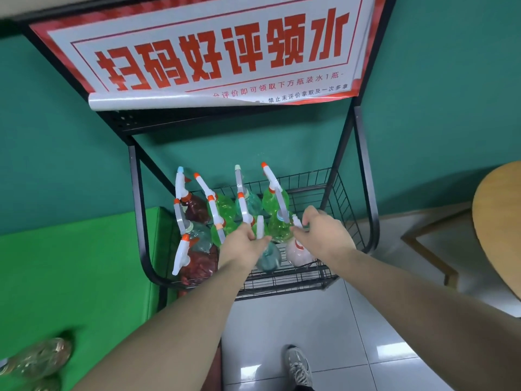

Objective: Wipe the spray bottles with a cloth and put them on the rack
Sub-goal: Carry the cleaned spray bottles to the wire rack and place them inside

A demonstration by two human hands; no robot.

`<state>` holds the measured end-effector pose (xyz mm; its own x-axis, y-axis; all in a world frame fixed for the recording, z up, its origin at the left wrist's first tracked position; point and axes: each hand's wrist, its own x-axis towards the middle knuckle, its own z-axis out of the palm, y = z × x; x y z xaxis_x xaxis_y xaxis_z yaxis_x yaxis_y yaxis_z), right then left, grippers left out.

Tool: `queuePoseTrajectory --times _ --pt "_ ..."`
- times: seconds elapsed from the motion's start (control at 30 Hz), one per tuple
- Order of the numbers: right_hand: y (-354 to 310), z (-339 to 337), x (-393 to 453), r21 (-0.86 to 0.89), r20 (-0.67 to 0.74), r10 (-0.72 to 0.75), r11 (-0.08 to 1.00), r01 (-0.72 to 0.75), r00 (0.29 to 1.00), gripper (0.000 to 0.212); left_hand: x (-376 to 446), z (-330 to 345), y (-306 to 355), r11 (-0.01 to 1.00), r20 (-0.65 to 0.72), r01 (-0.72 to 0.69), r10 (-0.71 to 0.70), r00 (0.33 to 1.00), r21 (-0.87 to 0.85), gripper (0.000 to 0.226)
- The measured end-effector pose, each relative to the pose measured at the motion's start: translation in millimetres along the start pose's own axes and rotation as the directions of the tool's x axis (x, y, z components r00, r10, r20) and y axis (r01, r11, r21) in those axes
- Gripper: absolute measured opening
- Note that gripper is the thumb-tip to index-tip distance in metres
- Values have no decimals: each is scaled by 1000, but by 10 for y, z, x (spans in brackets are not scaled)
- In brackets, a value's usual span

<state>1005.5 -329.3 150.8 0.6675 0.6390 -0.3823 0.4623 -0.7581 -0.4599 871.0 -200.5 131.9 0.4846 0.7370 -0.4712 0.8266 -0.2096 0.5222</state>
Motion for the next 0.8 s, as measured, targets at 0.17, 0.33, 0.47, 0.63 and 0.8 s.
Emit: queuePoseTrajectory --times 0.17,0.33,0.47,0.63,0.8 --pt "-270 -20 -335 18 -70 -77 997 79 995 22 -250 -246 -139 996 -35 -92 92 995 11 31" --pt "-866 305 -836 -2 -88 -183 983 184 979 25 -678 -674 -710 981 -131 -181 171 977 -68 26" --pt "-1557 855 -1380 -8 -52 -283 959 283 958 24 -1161 -1148 -1562 977 -223 -167 135 966 -133 27" --pt "-2560 1884 -2077 -54 64 -431 899 434 900 23 -1870 -1769 -2941 989 -273 -43 3 962 -140 14" --pt "-3443 2828 -2570 -135 268 -568 778 614 778 26 -2508 -2094 -4365 951 -343 146 -237 909 -271 38"
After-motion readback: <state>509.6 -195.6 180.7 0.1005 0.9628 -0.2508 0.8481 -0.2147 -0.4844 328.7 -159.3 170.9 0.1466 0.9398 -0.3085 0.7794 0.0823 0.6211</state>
